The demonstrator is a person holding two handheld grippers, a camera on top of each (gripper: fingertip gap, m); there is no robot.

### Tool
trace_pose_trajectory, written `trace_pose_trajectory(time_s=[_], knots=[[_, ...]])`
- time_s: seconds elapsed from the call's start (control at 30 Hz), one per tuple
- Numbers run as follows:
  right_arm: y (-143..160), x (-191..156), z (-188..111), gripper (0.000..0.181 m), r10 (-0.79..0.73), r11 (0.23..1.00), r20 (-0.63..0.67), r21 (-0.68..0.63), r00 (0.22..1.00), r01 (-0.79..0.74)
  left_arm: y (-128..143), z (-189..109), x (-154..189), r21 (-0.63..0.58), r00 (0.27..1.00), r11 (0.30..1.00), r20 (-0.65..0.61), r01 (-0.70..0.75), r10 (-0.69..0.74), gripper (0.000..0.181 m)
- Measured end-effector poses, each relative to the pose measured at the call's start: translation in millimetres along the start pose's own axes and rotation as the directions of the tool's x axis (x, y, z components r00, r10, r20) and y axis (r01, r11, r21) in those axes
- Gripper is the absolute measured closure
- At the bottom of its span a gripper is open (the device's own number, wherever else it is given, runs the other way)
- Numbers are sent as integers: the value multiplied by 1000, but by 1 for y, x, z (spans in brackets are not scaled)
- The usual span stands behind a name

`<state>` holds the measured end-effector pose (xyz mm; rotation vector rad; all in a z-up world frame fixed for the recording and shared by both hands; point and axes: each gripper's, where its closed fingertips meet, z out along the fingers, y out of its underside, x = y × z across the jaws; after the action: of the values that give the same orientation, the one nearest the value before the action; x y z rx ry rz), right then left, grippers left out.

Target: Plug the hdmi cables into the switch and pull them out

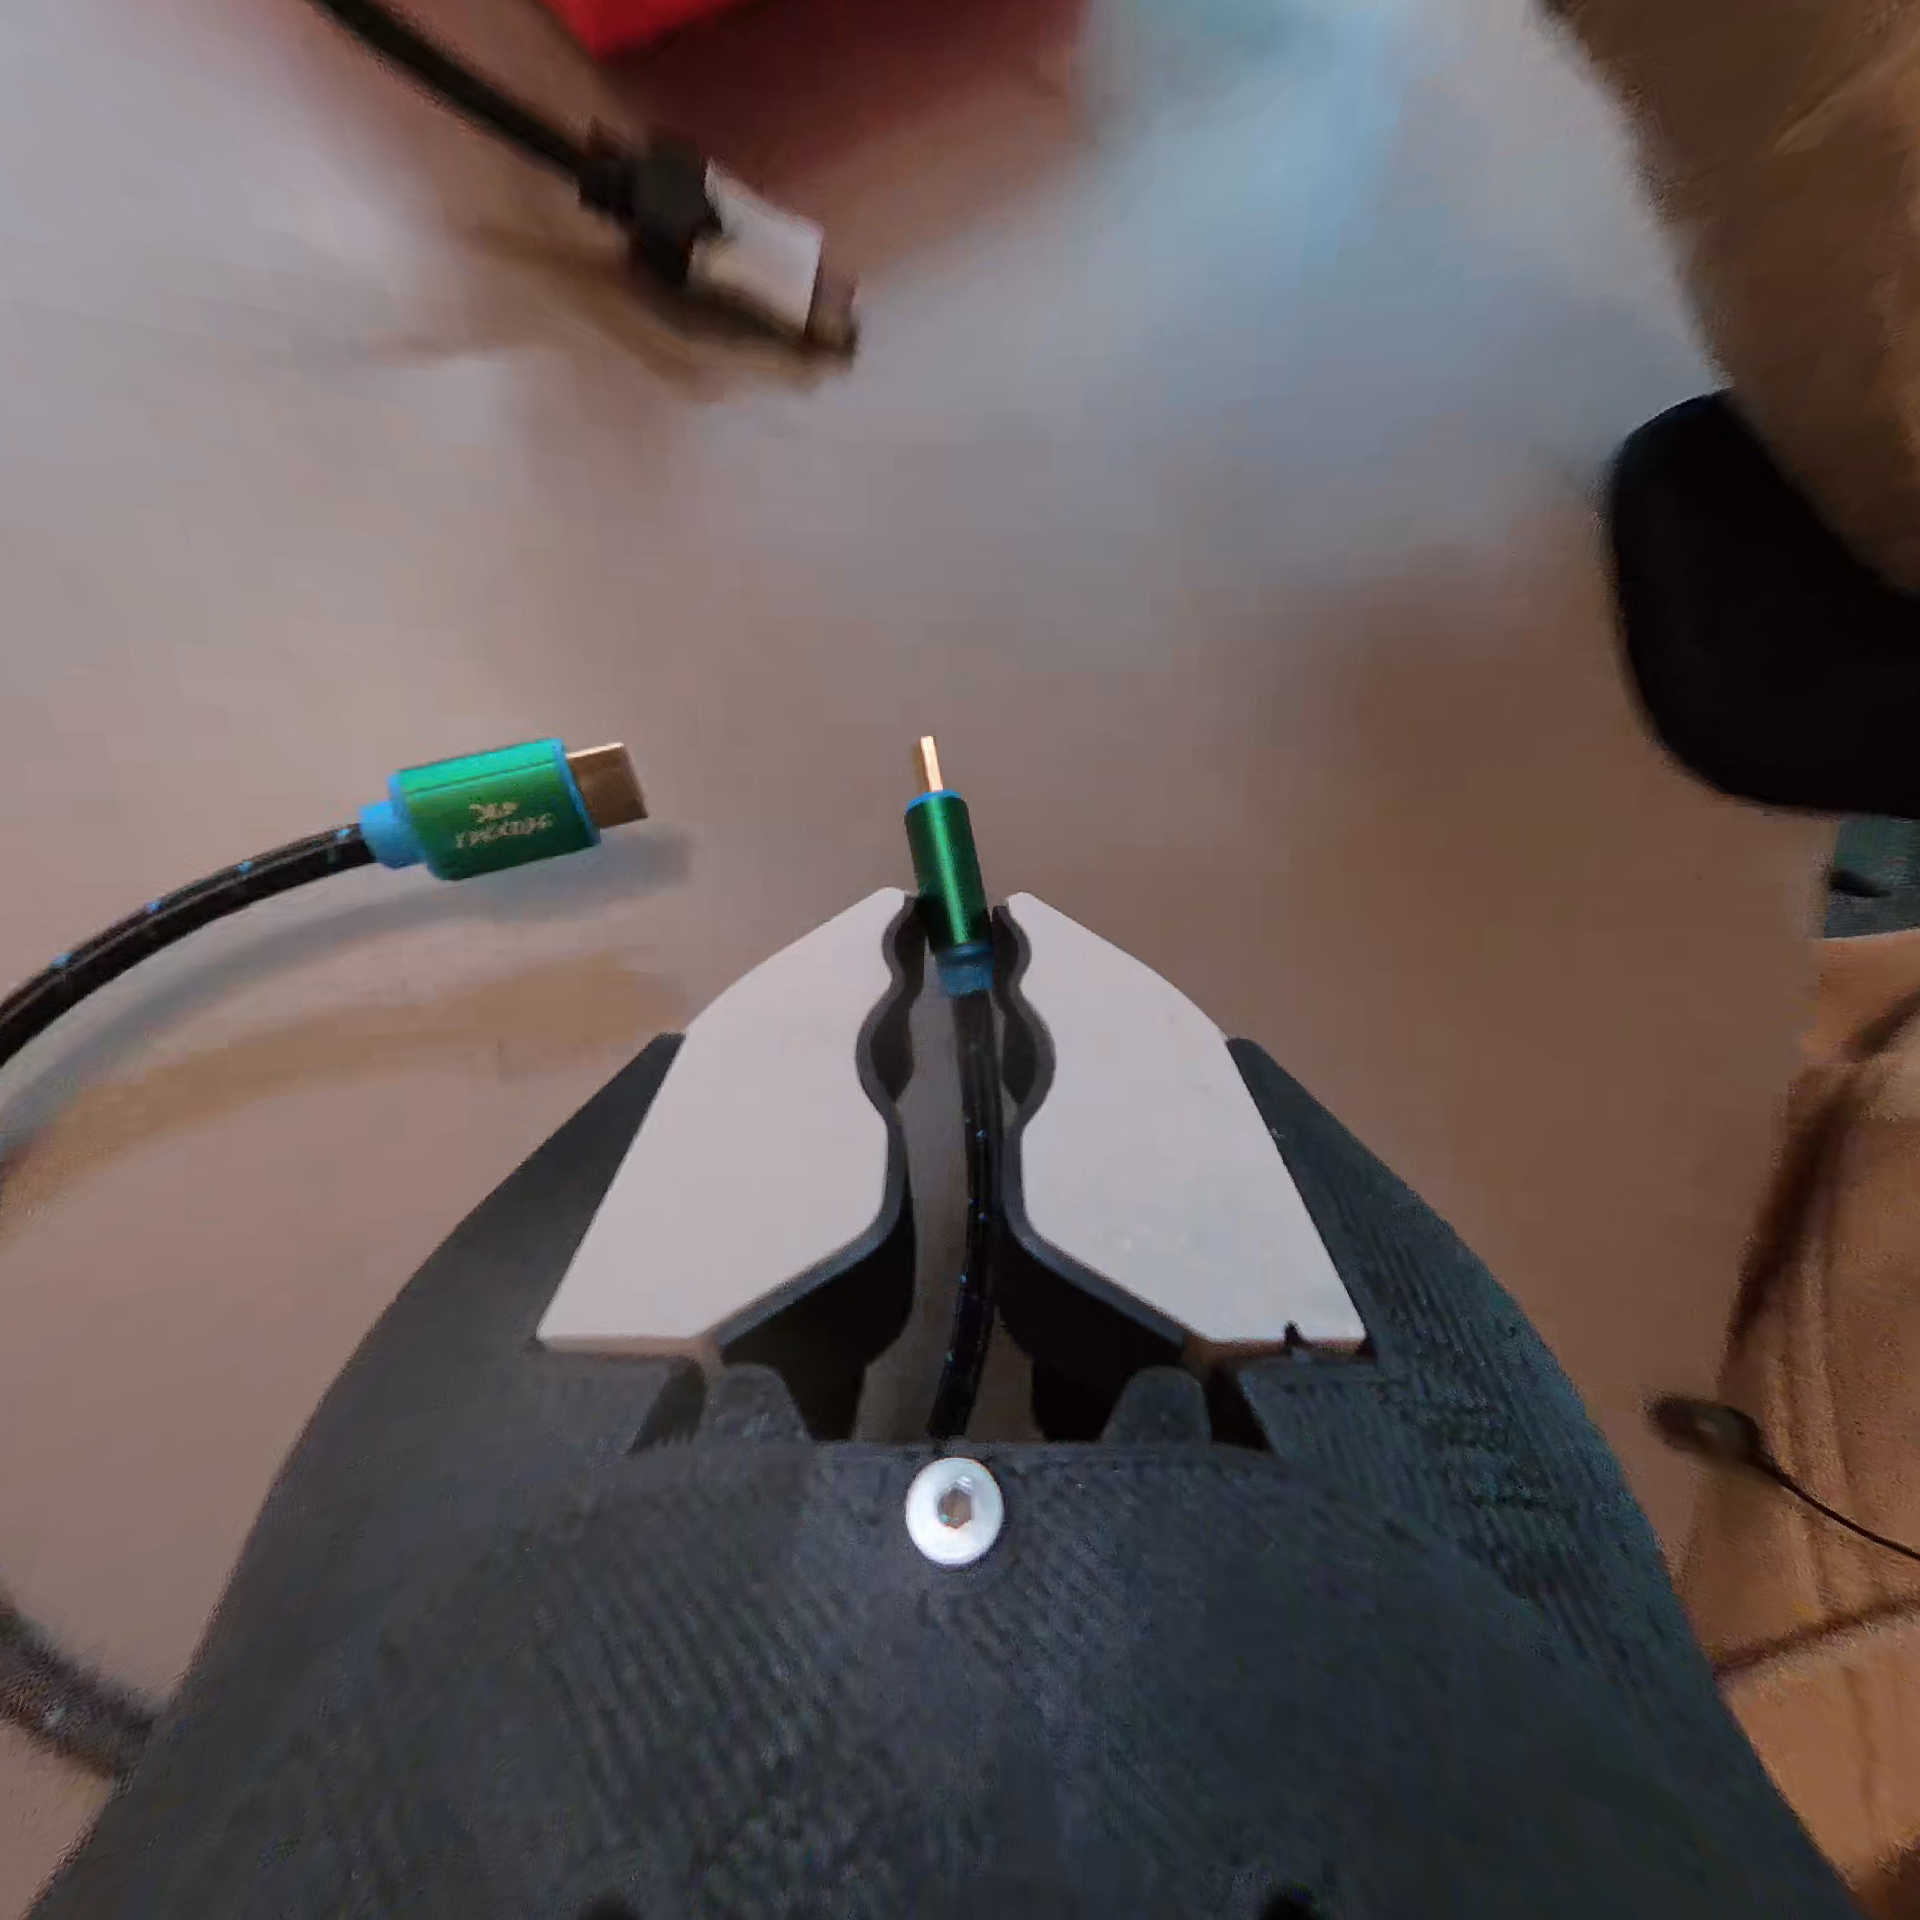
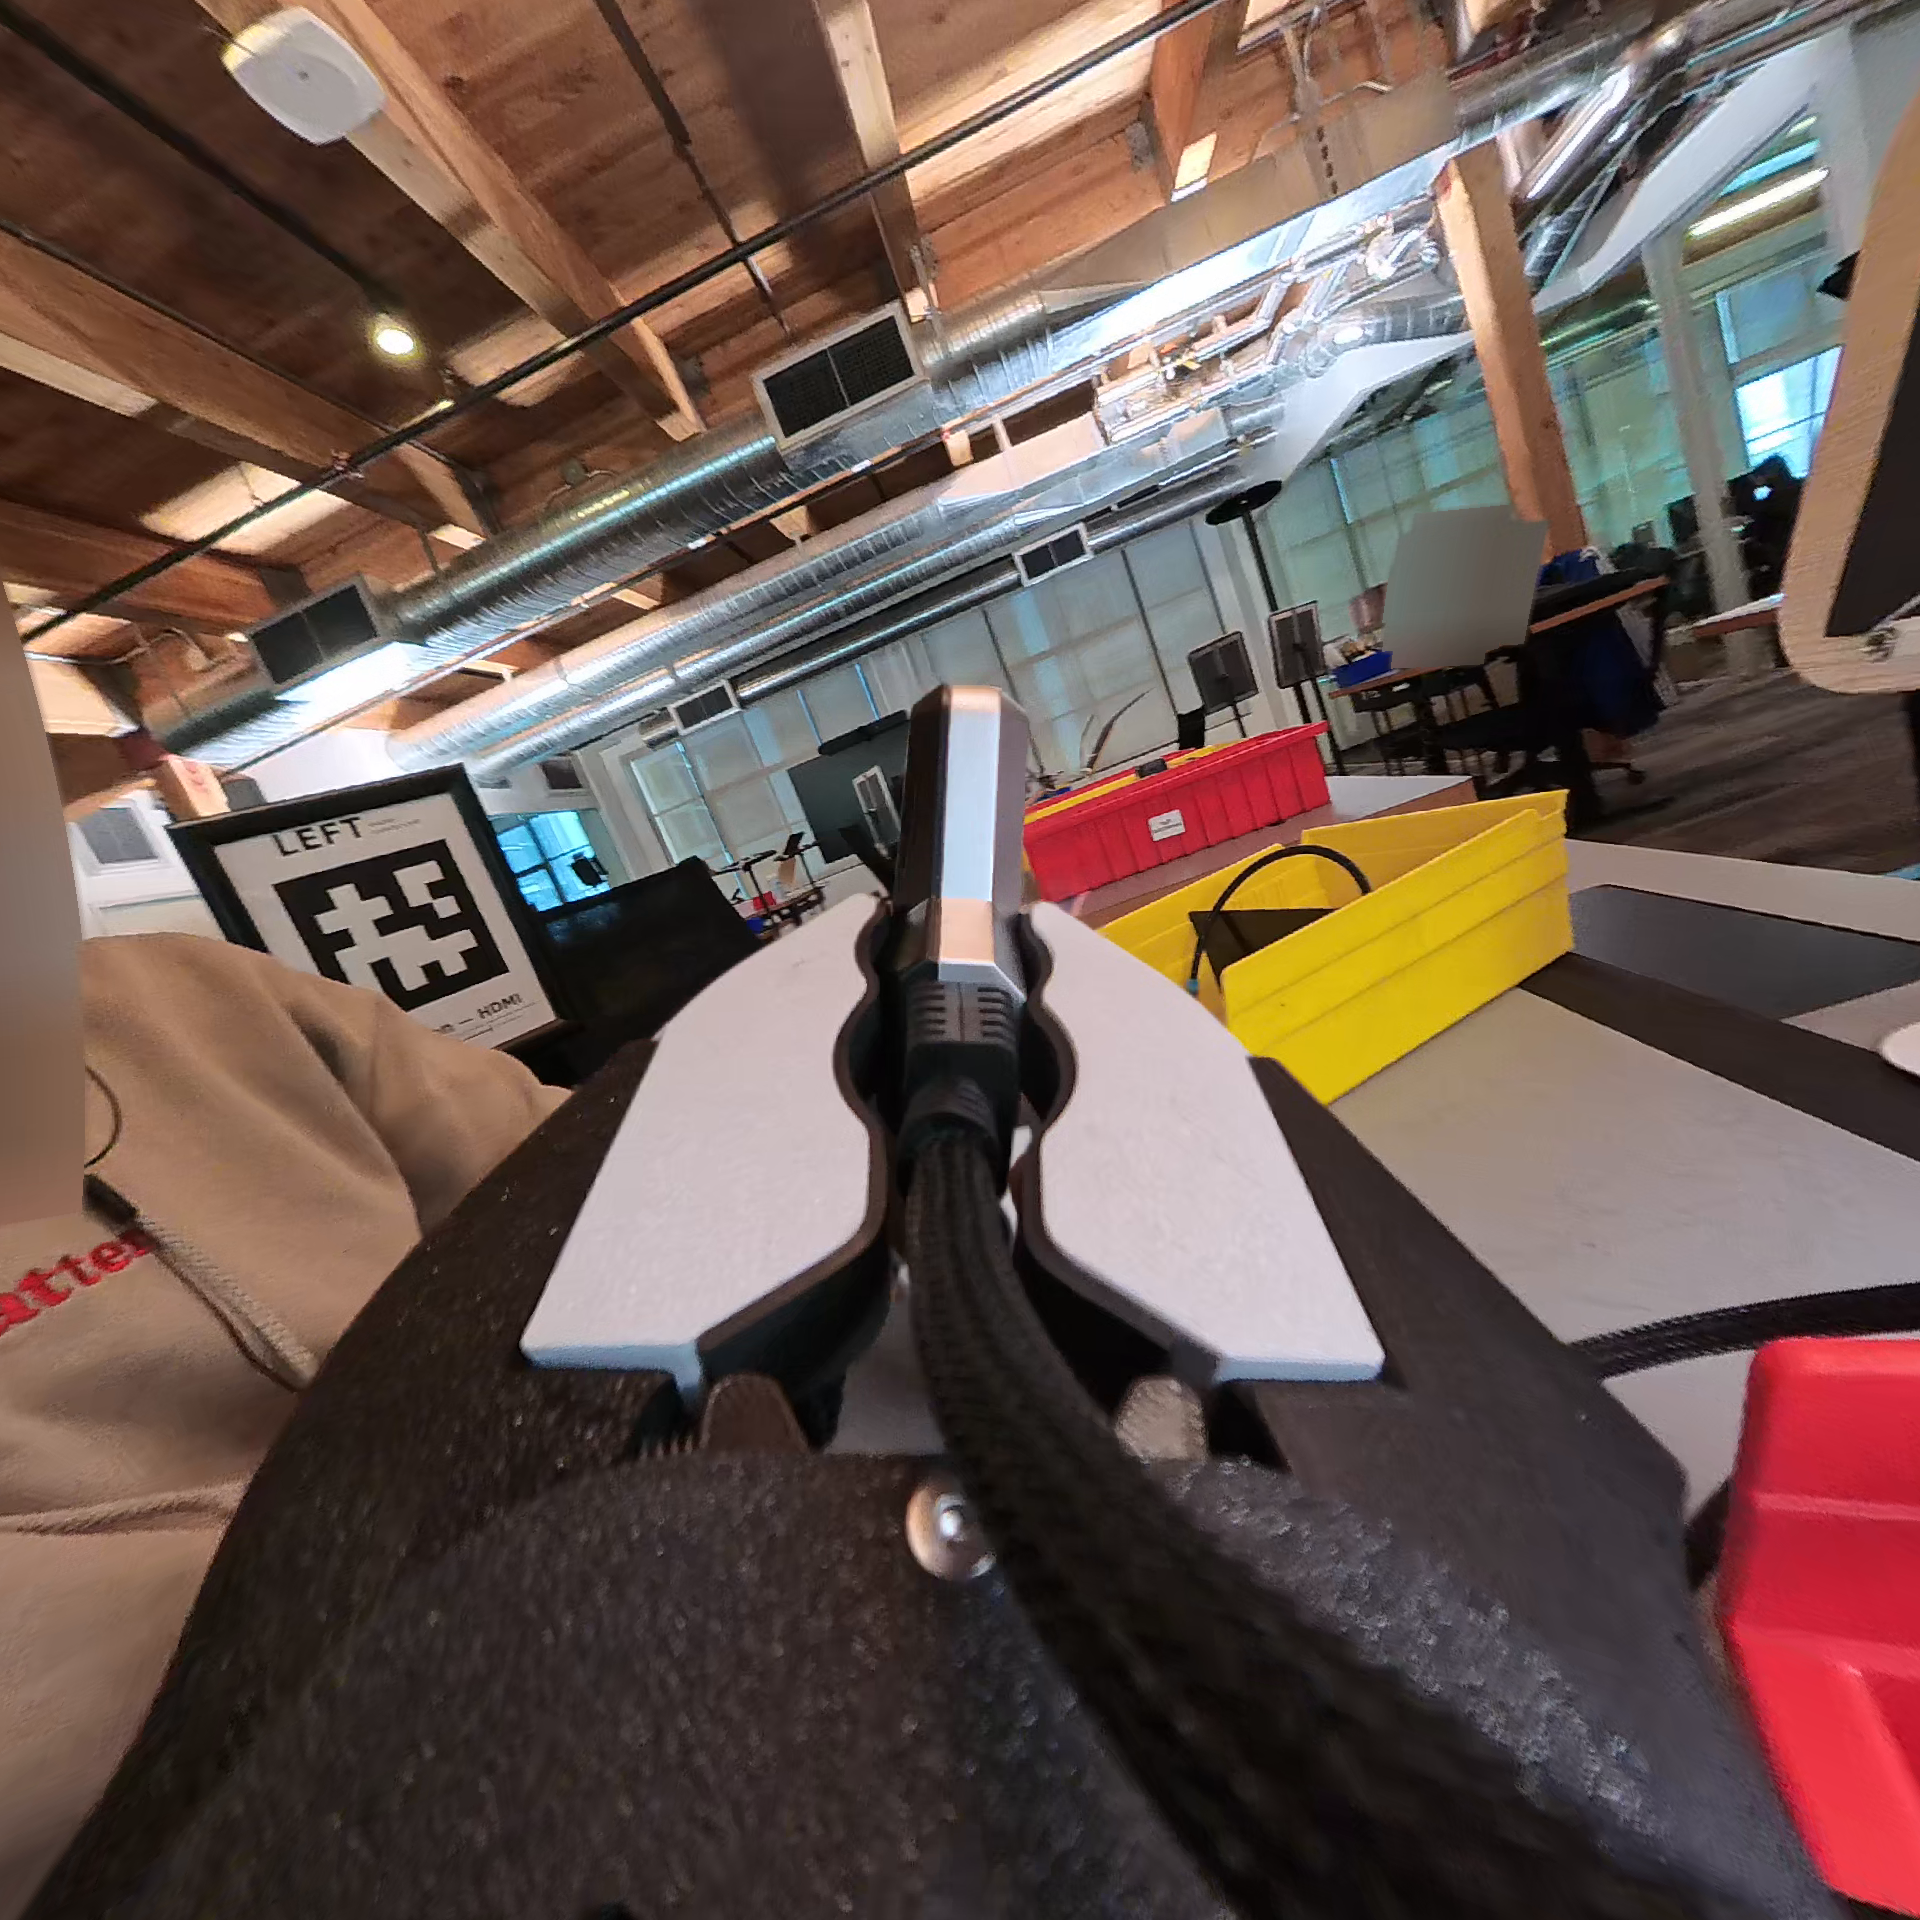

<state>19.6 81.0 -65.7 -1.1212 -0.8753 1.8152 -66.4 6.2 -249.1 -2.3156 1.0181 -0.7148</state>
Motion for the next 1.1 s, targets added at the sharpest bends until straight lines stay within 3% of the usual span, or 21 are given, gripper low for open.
trace_pose_trajectory(time_s=[0.03, 0.2, 0.37, 0.8, 1.1], knots=[[1, -2, 0, 159, 9, 1000, 17, -3, 1000, -9, -10, -8, 5, 20, 999, 1000, -40, -15, 15, 169], [9, -13, 5, 159, 46, 999, 101, -34, 994, -42, -64, -49, 28, 80, 980, 990, -154, -116, 127, 169], [24, -16, 14, 159, 51, 995, 107, -93, 993, -41, -92, -60, 43, 101, 951, 975, -219, -199, 217, 169], [68, 0, 26, 160, 51, 962, 40, -271, 998, -38, -59, -23, 30, -59, 951, 972, -229, -227, 208, 169], [72, 6, 24, 160, 45, 957, 3, -288, 999, -42, -60, -22, 29, -26, 949, 984, -270, -177, 164, 169]])
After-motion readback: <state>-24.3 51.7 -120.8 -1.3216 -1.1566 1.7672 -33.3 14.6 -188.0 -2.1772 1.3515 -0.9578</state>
